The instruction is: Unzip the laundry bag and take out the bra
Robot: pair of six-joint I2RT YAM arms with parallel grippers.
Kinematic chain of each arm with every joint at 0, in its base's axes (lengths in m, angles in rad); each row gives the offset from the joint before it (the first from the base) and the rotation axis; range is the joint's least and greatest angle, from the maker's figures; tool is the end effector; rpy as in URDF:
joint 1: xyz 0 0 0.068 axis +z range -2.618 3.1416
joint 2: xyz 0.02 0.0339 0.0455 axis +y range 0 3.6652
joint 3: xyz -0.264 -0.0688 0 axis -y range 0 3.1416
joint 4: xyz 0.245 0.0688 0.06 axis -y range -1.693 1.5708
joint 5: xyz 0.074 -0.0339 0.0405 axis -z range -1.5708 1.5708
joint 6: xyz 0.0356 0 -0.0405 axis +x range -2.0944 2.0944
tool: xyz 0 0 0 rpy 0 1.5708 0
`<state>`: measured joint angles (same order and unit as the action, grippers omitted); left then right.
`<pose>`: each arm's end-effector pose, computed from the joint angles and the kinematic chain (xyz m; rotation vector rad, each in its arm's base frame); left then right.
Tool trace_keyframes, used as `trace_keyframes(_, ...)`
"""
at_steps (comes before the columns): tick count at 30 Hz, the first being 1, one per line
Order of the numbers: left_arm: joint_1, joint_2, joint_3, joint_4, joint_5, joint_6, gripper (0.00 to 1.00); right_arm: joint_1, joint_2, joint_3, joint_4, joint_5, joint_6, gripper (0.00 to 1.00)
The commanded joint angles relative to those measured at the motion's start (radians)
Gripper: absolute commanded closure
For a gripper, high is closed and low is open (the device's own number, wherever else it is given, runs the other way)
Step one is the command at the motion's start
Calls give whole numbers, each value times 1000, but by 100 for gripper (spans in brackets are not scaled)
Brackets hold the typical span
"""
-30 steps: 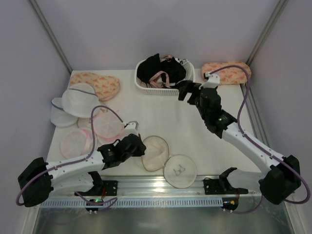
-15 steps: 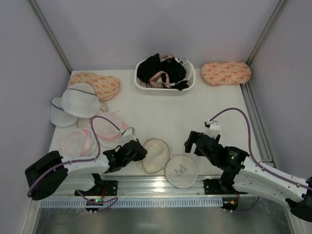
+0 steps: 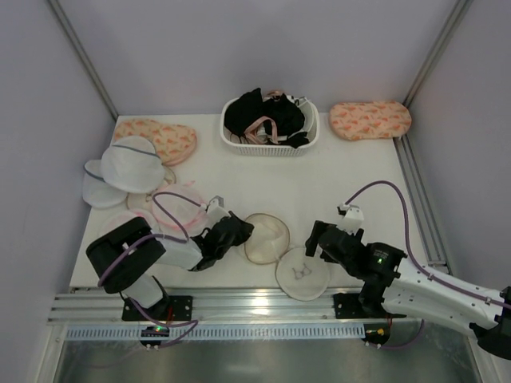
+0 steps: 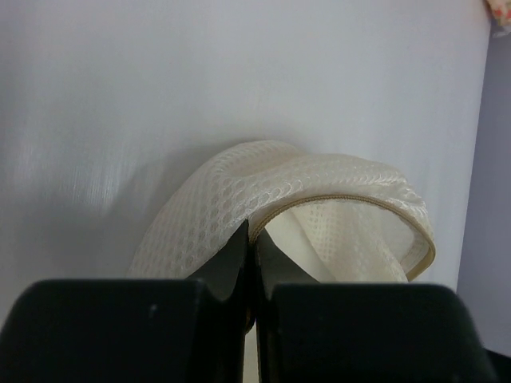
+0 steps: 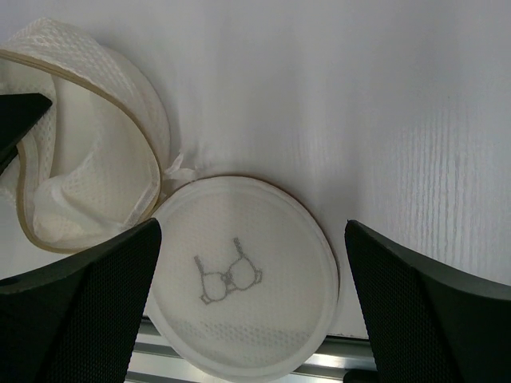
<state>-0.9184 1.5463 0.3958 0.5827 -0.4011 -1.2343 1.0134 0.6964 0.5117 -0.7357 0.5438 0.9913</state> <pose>0.1679 -0.1968 0.1208 -0.5874 2.1312 -0.8483 0.0858 0.1028 0.2137 0.1933 2.3329 0.3124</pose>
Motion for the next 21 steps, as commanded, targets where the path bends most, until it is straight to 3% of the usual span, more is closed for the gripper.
trace_keyframes(1,15,40,-8,210,-100,-65,100,8,-29,-9,-39,47,35,1)
trace_keyframes(4,16,40,-12,232,-105,-56,98,8,-32,-10,-41,48,32,1)
trace_keyframes(5,16,34,-12,229,-101,-48,88,8,-32,-10,-39,48,26,1)
trace_keyframes(7,16,5,-20,220,-87,-30,58,8,-32,-7,-24,45,12,1)
trace_keyframes(9,16,-20,-18,180,-67,-7,42,8,-41,-9,1,50,-6,1)
trace_keyframes(10,16,-47,-17,163,-58,5,27,8,-49,-10,15,50,-16,1)
trace_keyframes(12,16,-77,-3,97,-42,27,14,8,-86,-18,58,36,-49,1)
trace_keyframes(13,16,-93,3,71,-22,45,1,10,-101,-22,71,31,-60,0)
trace_keyframes(17,18,-238,18,-68,-8,84,1,10,-164,-36,56,22,-59,1)
trace_keyframes(21,16,-432,15,-284,-28,105,0,10,-89,-19,-105,25,112,0)
